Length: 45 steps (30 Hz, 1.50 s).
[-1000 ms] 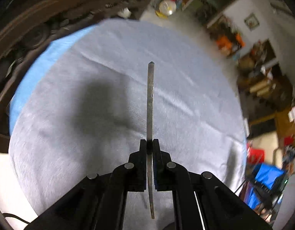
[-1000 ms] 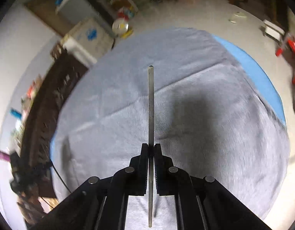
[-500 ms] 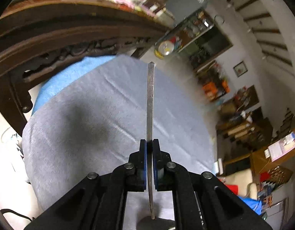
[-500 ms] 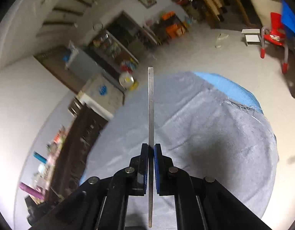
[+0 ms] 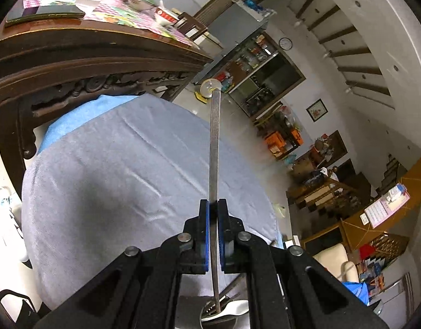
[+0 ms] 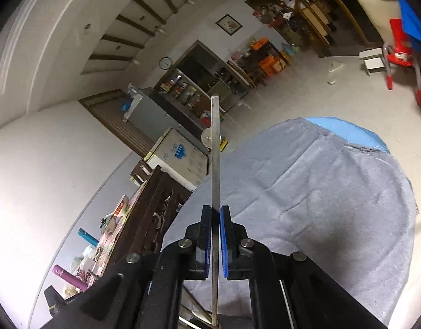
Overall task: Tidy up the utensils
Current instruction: 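Lift both dark chopsticks upright and carry them above the black holder, then lower both dark chopsticks into the black holder and open both tools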
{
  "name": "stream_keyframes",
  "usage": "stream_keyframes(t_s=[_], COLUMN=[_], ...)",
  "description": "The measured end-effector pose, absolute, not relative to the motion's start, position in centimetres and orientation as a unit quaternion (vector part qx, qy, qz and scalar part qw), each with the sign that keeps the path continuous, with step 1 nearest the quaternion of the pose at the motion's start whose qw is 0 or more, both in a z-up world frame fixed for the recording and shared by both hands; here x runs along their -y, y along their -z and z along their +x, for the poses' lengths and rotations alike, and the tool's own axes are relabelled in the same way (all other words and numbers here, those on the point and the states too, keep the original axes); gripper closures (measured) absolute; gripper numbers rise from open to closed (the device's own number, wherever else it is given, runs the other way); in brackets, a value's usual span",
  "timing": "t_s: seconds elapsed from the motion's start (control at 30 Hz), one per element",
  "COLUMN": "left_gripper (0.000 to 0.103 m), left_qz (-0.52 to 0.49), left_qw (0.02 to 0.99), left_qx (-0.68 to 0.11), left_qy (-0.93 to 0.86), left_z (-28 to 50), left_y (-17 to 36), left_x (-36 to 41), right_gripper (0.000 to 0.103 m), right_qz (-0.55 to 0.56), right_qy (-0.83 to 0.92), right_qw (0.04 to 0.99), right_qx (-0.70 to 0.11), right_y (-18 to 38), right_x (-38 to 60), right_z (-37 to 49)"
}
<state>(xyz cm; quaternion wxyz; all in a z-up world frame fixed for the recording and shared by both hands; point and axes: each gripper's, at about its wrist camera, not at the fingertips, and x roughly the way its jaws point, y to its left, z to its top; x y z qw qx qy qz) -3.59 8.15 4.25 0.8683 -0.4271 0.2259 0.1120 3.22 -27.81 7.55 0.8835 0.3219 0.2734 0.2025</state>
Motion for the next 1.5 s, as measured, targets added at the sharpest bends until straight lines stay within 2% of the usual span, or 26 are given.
stream_keyframes(t_s=[0.2,0.6,1.03,1.5], left_gripper=[0.098,0.098,0.098,0.097], left_qz=[-0.396,-0.319,-0.265,-0.212], left_qw=[0.883,0.913,0.927,0.941], left_qx=[-0.224,-0.230,-0.248,-0.255], left_qy=[-0.113,-0.111,-0.091,-0.070], left_z=[-3.5,-2.9,-3.6,-4.2], left_y=[-3.5,-2.3,-1.0,-0.4], left_x=[-5.7,-1.8,0.9,3.6], right_gripper=[0.096,0.096,0.096,0.096], right_qz=[0.317,0.238,0.159,0.122], right_qy=[-0.212,-0.236,-0.251,-0.263], right_qw=[0.882,0.898,0.910,0.908], right_qx=[-0.276,-0.284,-0.289,-0.302], right_y=[-5.6,-3.8,-2.8,-1.5], right_x=[26.2,21.7,18.9,17.7], right_z=[2.7,1.2,-0.9,-2.1])
